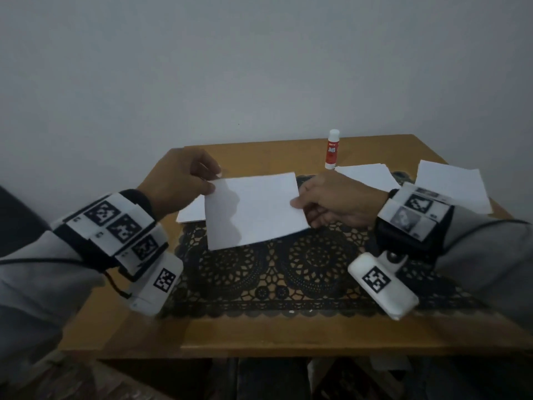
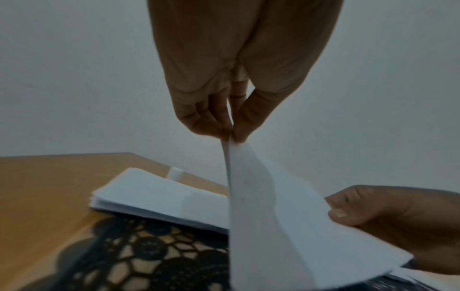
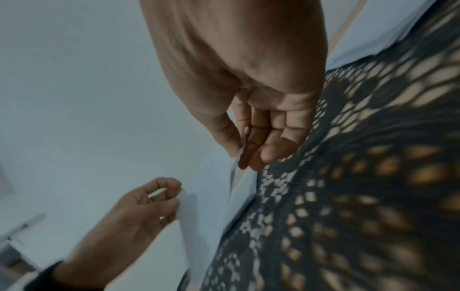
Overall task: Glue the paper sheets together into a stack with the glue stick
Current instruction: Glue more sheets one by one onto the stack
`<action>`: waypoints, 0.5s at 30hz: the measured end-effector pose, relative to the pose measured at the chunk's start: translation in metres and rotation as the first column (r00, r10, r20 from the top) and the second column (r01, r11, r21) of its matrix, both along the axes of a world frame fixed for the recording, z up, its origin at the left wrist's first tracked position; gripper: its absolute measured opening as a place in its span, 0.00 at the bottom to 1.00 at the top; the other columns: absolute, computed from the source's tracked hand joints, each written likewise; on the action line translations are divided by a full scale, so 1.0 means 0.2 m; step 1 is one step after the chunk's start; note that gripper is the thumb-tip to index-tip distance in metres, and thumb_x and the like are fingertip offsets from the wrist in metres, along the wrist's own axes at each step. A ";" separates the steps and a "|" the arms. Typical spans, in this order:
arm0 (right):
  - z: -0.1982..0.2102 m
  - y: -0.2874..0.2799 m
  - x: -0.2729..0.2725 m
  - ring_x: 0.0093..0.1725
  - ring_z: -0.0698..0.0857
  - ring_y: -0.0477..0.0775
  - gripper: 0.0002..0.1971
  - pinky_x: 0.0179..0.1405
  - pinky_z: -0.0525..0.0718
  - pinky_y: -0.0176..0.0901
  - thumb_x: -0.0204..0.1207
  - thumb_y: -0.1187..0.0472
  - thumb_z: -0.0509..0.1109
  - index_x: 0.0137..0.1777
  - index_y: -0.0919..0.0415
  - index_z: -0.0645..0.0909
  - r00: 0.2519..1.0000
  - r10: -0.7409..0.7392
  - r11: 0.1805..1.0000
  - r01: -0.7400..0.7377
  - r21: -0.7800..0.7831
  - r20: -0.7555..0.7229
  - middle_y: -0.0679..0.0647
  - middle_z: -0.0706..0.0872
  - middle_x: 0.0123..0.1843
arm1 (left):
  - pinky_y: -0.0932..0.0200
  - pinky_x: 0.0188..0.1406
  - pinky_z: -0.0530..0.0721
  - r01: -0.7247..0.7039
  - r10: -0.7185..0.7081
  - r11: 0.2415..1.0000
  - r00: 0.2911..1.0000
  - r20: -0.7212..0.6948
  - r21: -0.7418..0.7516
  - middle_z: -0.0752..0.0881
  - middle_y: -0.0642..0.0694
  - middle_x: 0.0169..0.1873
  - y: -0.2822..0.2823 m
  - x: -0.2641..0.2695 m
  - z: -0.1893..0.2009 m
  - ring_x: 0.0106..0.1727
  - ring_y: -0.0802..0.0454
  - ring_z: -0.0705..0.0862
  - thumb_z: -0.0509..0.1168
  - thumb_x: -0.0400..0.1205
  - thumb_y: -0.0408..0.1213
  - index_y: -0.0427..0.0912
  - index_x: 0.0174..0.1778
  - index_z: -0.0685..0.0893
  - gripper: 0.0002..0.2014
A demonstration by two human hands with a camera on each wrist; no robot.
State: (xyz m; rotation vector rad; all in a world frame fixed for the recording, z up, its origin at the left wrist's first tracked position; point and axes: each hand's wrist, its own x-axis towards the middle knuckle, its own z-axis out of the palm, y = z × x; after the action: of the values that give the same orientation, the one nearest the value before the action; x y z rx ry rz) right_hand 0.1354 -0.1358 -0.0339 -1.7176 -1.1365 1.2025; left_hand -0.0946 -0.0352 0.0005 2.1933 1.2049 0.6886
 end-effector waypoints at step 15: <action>-0.05 0.49 -0.14 0.36 0.85 0.53 0.15 0.36 0.85 0.42 0.79 0.66 0.72 0.62 0.73 0.80 0.989 -0.040 0.998 0.047 -0.044 0.146 0.64 0.87 0.51 | 0.54 0.36 0.86 -0.287 0.259 0.912 0.957 -0.132 -0.291 0.84 0.39 0.41 0.33 -0.12 -0.15 0.37 0.46 0.84 0.74 0.75 0.32 0.39 0.56 0.78 0.16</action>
State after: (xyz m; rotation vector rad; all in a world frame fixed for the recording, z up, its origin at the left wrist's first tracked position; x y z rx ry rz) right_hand 0.1072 -0.0381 -0.0449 -1.8817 -1.1573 1.1008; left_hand -0.1189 0.0307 -0.0291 1.8321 1.5726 0.4728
